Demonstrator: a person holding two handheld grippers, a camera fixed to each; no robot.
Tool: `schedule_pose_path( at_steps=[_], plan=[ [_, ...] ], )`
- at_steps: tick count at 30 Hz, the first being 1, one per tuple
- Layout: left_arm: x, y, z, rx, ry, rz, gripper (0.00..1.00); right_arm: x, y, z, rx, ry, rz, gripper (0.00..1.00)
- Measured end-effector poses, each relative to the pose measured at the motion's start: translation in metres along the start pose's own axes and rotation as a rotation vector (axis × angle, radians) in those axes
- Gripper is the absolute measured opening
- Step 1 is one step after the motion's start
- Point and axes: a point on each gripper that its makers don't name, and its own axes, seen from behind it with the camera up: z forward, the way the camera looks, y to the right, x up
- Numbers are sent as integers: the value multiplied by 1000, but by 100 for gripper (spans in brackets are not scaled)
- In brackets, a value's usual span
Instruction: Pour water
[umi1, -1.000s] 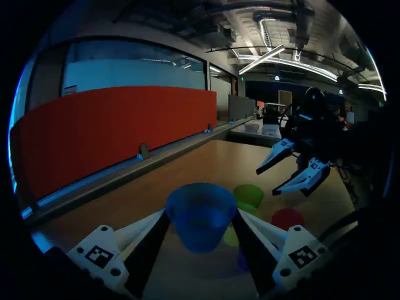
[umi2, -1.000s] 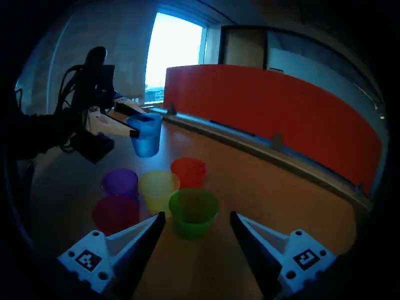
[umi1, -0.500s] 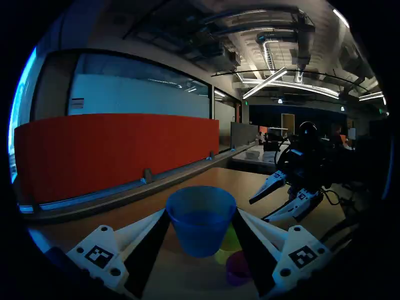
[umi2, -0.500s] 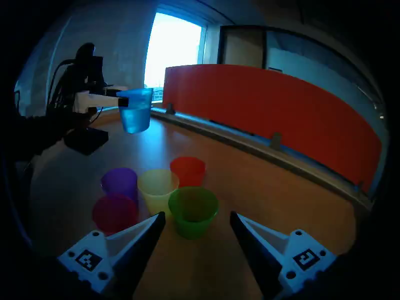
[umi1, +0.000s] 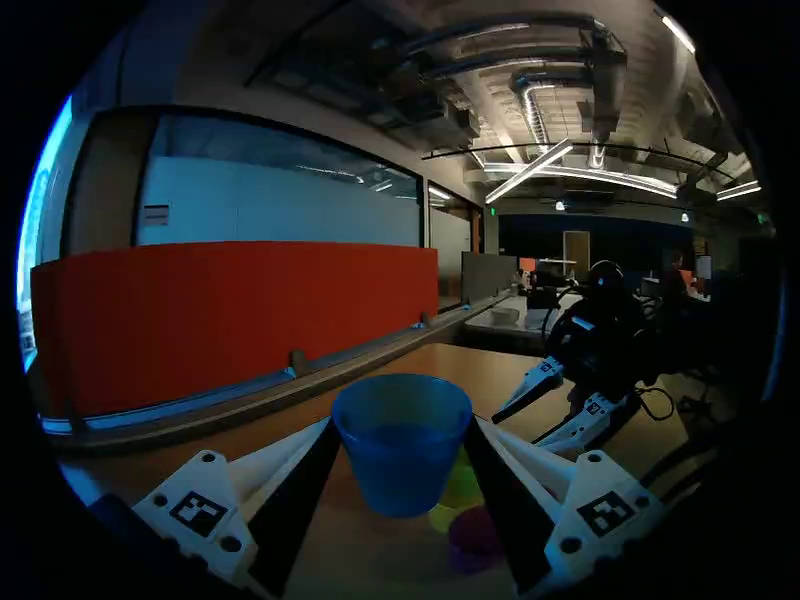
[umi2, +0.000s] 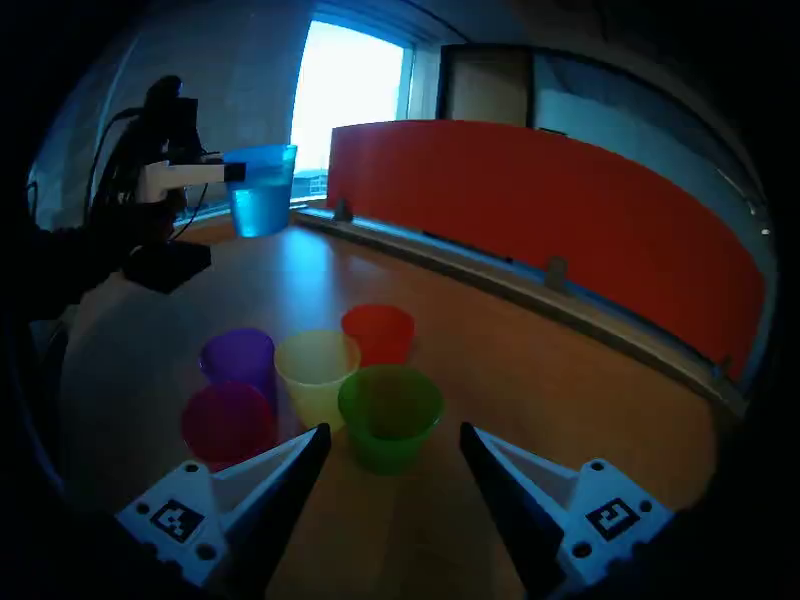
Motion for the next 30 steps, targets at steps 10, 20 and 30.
schedule_pose_path(
  at_steps=[10,20,30],
  plan=[
    [-4,-2,-5,3,-9,4,85,-9,0,18,12,-35,2,100],
    [-8,-3,-10,2,-13,4,85,-7,0,35,25,-45,4,100],
    [-14,-4,-12,1,-20,1,85,-7,-2,47,37,-52,0,100]
  ],
)
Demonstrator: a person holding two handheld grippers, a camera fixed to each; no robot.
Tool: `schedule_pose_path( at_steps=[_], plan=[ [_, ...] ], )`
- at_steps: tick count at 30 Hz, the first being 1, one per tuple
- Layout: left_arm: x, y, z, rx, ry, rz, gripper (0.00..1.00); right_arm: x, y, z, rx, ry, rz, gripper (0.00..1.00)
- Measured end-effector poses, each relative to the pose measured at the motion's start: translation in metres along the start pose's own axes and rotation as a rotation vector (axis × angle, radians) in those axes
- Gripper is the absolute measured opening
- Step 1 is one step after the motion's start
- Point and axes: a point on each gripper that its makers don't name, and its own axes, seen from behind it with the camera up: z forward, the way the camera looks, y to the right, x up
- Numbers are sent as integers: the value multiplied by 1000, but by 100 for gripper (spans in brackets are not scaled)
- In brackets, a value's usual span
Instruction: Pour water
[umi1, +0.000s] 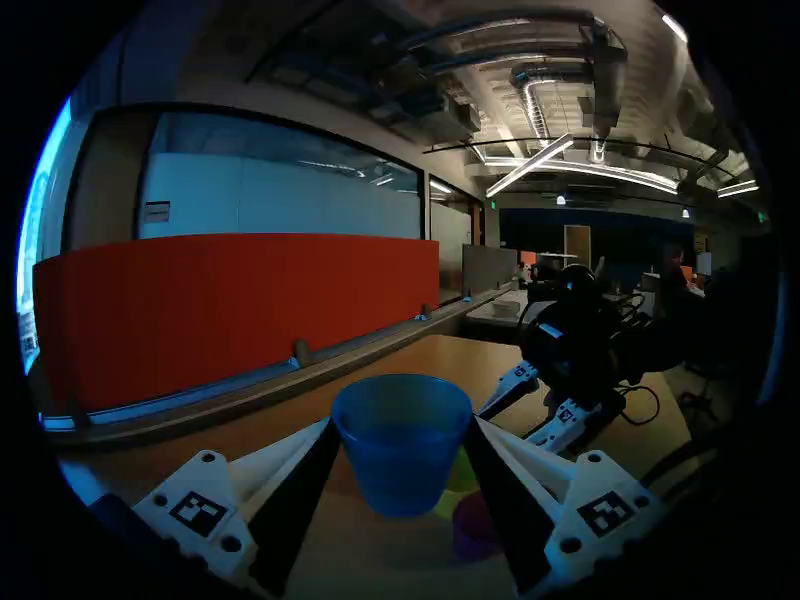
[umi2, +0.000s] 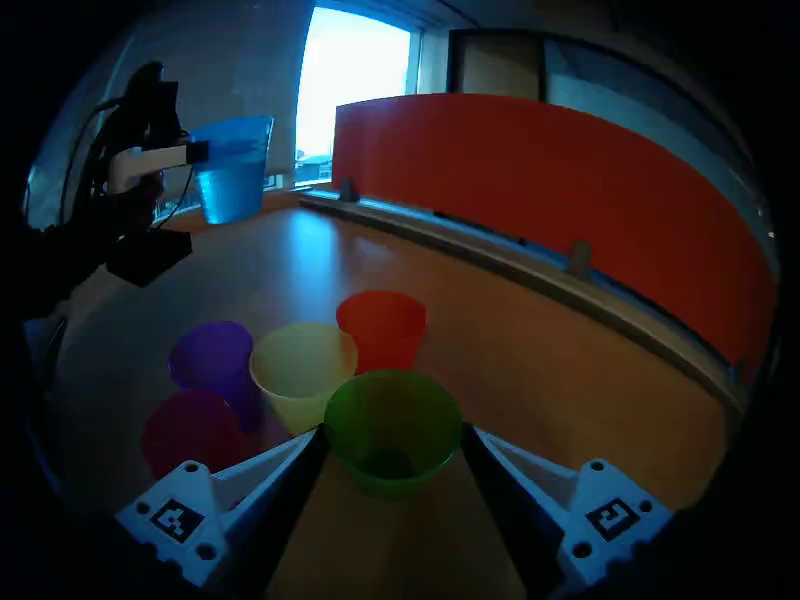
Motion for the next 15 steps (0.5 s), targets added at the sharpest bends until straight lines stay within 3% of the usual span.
schedule_pose_path(
  at_steps=[15],
  plan=[
    [-1,-1,-1,-2,-3,0,85,-3,-4,7,12,-6,12,94]
  ],
)
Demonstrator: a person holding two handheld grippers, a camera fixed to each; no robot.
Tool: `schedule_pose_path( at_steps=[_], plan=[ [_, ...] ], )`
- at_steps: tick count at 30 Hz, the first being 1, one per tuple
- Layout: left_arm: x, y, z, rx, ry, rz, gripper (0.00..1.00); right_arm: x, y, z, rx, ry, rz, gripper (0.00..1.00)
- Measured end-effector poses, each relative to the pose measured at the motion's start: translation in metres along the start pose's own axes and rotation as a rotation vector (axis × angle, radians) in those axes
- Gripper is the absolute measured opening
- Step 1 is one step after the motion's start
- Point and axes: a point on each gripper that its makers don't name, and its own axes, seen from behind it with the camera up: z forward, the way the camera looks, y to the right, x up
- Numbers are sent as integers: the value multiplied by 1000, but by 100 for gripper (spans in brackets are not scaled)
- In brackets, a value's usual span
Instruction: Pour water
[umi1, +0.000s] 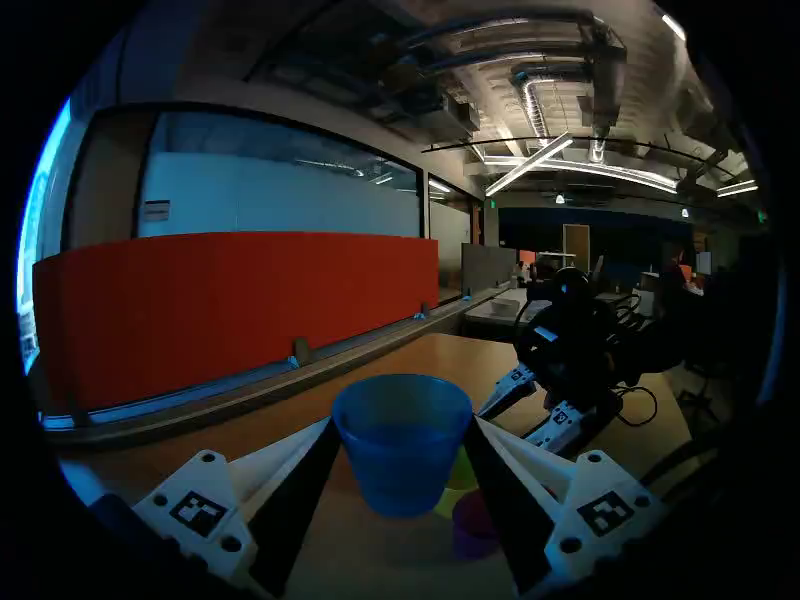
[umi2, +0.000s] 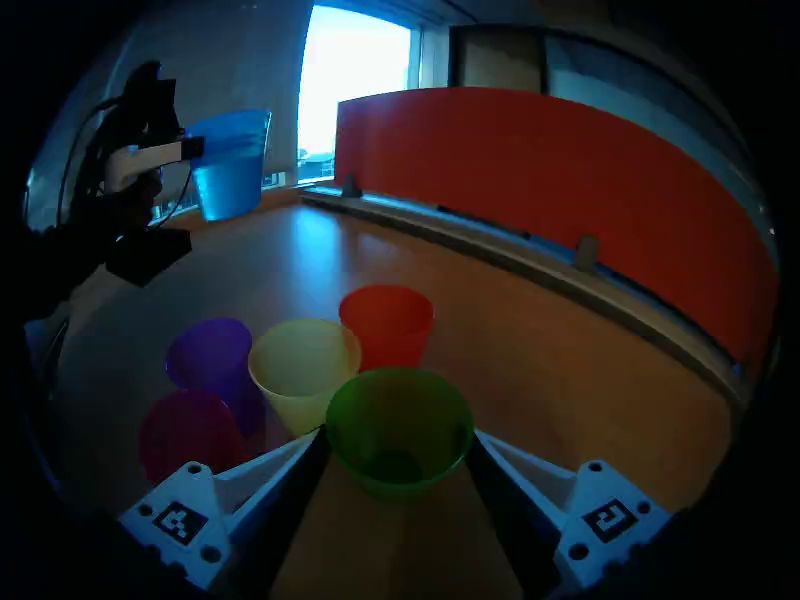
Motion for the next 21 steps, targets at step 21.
schedule_pose_path(
  at_steps=[21],
  plan=[
    [3,5,-12,16,8,-2,85,47,-6,-29,-27,136,17,91]
  ],
)
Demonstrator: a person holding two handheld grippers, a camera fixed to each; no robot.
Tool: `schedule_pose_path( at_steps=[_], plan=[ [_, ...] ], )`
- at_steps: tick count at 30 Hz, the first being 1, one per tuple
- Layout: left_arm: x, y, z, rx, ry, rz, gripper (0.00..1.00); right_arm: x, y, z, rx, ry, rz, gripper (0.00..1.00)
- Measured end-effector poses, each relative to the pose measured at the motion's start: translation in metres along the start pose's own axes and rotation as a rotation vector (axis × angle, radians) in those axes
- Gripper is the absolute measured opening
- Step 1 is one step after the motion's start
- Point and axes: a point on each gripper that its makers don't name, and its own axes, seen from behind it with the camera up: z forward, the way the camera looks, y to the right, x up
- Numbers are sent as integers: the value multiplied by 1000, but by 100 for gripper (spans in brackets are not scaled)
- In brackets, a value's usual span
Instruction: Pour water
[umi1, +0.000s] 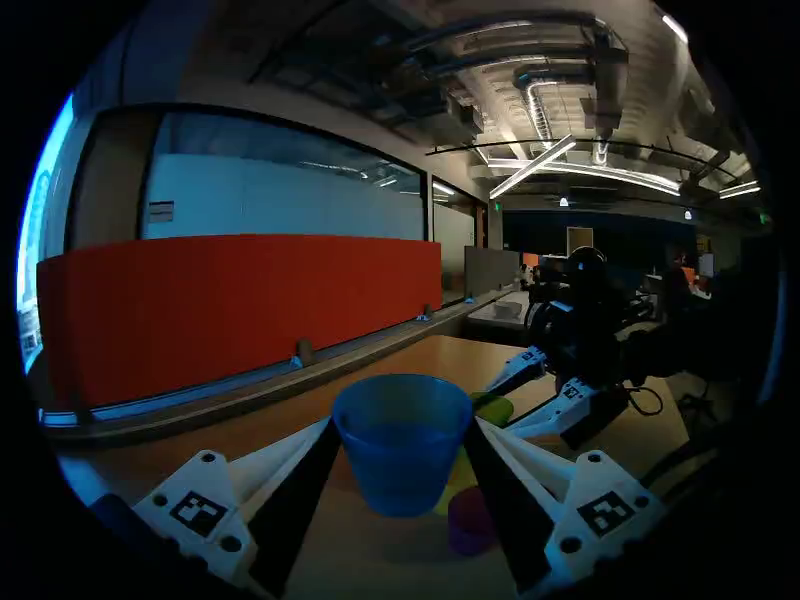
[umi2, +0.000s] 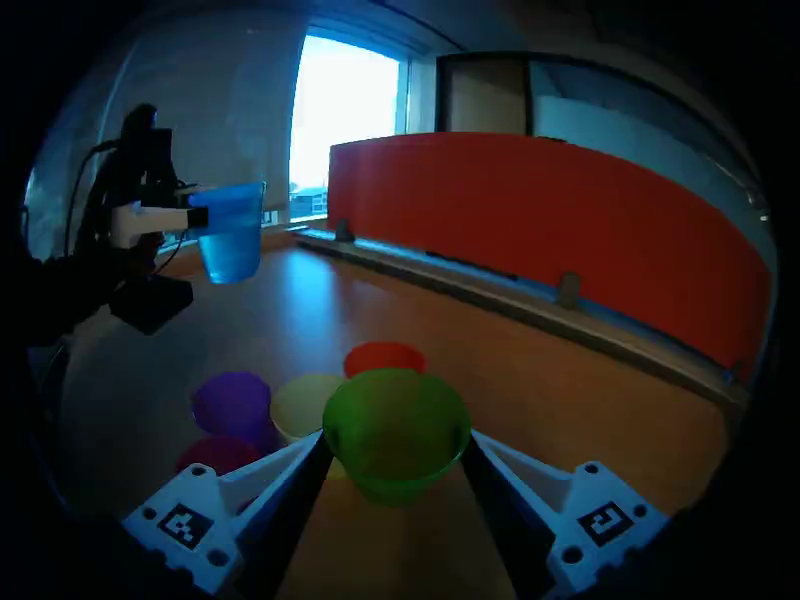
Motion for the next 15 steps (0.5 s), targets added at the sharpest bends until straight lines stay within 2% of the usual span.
schedule_pose_path(
  at_steps=[15],
  plan=[
    [19,27,-35,21,29,11,85,70,-47,-46,8,150,-30,91]
  ],
)
